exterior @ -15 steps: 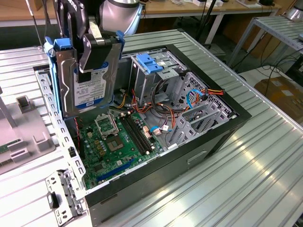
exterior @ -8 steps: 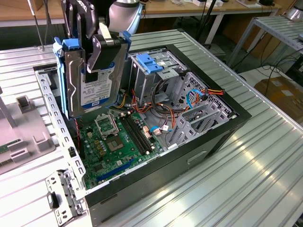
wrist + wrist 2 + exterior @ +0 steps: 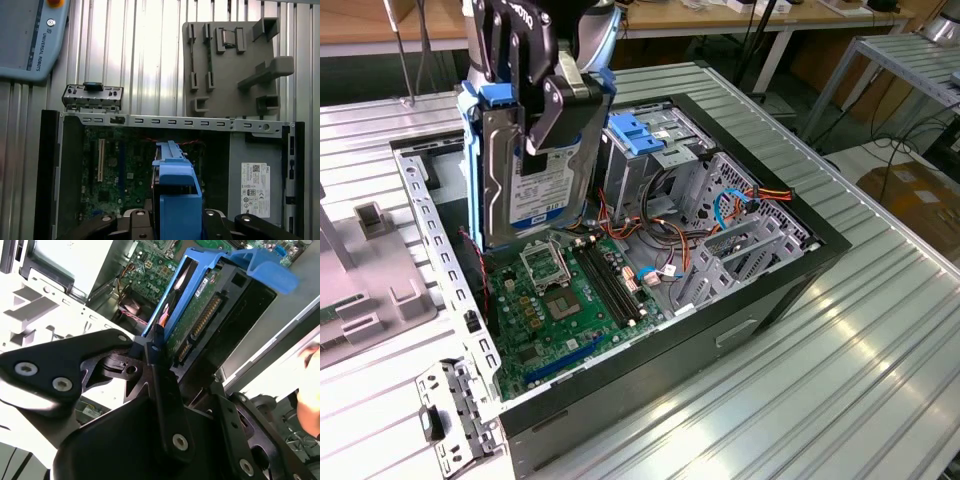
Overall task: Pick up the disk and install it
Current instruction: 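Pick up the disk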
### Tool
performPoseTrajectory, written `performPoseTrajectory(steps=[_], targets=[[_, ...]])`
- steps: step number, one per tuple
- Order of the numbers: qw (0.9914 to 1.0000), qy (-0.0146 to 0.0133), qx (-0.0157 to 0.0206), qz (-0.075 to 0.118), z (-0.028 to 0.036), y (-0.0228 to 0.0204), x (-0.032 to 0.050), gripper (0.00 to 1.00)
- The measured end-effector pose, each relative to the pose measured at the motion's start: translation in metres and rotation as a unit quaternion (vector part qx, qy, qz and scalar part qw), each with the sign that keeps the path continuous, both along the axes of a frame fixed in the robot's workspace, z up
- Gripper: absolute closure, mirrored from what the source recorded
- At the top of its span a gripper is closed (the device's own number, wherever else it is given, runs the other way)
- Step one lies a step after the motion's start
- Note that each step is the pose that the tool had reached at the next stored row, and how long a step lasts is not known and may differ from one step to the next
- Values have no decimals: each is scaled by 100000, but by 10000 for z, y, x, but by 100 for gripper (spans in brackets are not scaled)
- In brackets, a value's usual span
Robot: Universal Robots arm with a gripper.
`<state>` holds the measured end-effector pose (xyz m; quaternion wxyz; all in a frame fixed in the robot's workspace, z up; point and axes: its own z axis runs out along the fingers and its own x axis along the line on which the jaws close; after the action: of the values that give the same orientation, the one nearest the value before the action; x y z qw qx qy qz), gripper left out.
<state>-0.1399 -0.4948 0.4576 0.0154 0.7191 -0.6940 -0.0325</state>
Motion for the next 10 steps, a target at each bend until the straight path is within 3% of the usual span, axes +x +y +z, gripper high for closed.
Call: performPoseTrajectory(steps=[10], targets=[[100000, 178, 2, 2, -1, -98, 173, 63]])
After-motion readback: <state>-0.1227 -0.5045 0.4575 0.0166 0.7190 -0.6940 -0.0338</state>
